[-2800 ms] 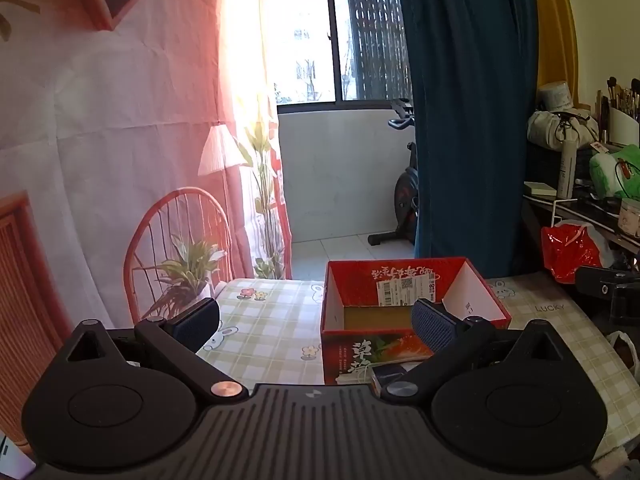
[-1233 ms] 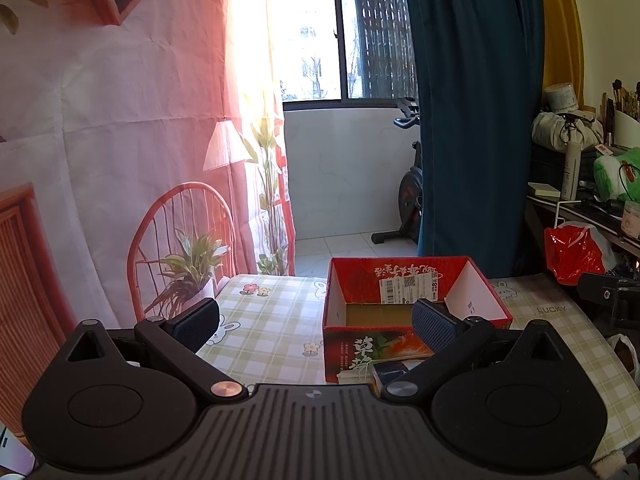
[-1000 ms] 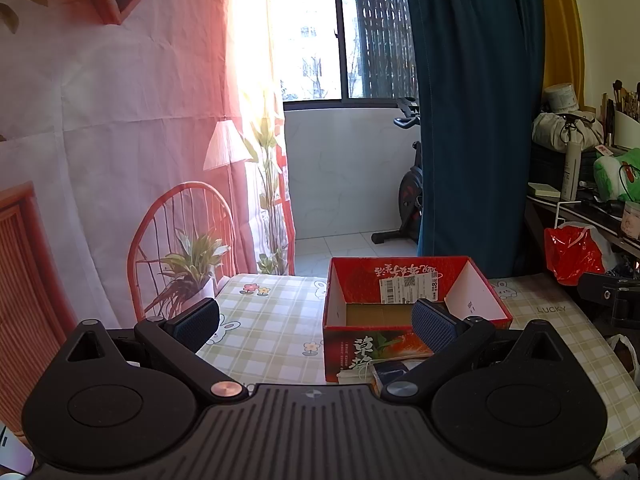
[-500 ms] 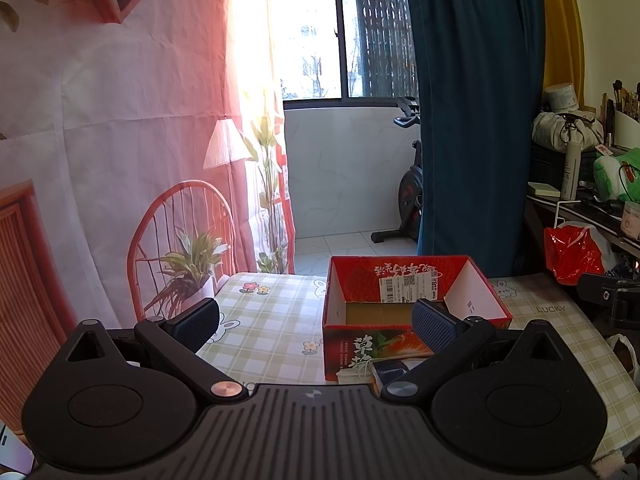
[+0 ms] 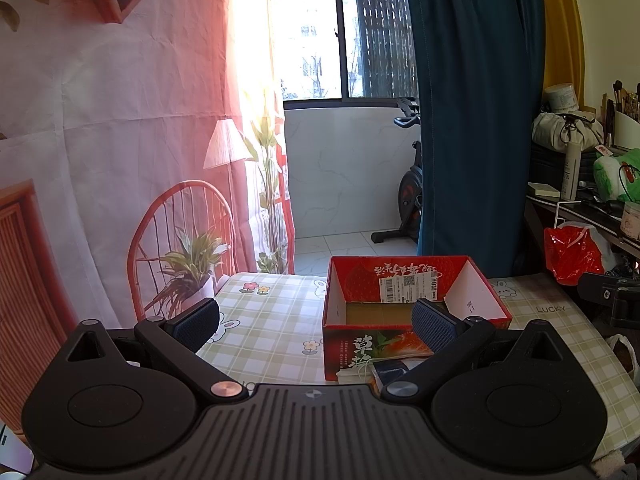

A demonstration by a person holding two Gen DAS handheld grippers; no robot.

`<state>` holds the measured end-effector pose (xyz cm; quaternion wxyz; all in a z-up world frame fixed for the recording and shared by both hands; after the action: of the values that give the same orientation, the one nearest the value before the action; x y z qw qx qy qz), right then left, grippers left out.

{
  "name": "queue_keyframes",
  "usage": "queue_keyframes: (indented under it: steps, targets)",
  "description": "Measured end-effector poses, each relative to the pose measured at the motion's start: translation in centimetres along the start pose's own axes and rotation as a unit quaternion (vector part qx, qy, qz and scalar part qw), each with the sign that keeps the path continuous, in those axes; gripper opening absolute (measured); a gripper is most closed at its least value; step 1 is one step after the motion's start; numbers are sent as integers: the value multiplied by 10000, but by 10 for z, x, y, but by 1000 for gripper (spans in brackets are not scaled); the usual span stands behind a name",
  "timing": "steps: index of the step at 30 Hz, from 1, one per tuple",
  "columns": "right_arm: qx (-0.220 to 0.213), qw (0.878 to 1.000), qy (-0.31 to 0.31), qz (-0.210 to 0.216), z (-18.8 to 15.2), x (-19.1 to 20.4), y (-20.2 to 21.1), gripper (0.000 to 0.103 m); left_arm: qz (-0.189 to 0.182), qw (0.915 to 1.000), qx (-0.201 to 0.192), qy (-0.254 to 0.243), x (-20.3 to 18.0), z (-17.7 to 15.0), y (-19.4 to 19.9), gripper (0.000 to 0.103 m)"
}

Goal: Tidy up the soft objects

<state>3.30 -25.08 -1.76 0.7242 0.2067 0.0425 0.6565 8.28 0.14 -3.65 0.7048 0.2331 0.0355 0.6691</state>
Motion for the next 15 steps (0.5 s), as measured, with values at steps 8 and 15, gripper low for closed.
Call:
queue_keyframes:
  steps: [8, 15]
  targets:
    - [-9, 10000, 0, -14, 0, -1, 0, 103, 6, 10000, 6, 0, -1, 0, 0, 103]
    - [-159, 9996, -104, 220, -3, -5, -5, 103, -13, 9999, -150, 5, -1, -9, -14, 103]
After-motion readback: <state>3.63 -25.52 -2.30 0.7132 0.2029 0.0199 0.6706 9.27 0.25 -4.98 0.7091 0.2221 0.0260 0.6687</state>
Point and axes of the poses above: each gripper's, at about its wrist camera, not at the fingertips, and y roughly against the way its jaws point, x to its left, z to its top, the point moved 9 cm from there along -y, roughly the way its jaws point, and after that the axes turned 10 degrees about -y, right-handed, at the moved point
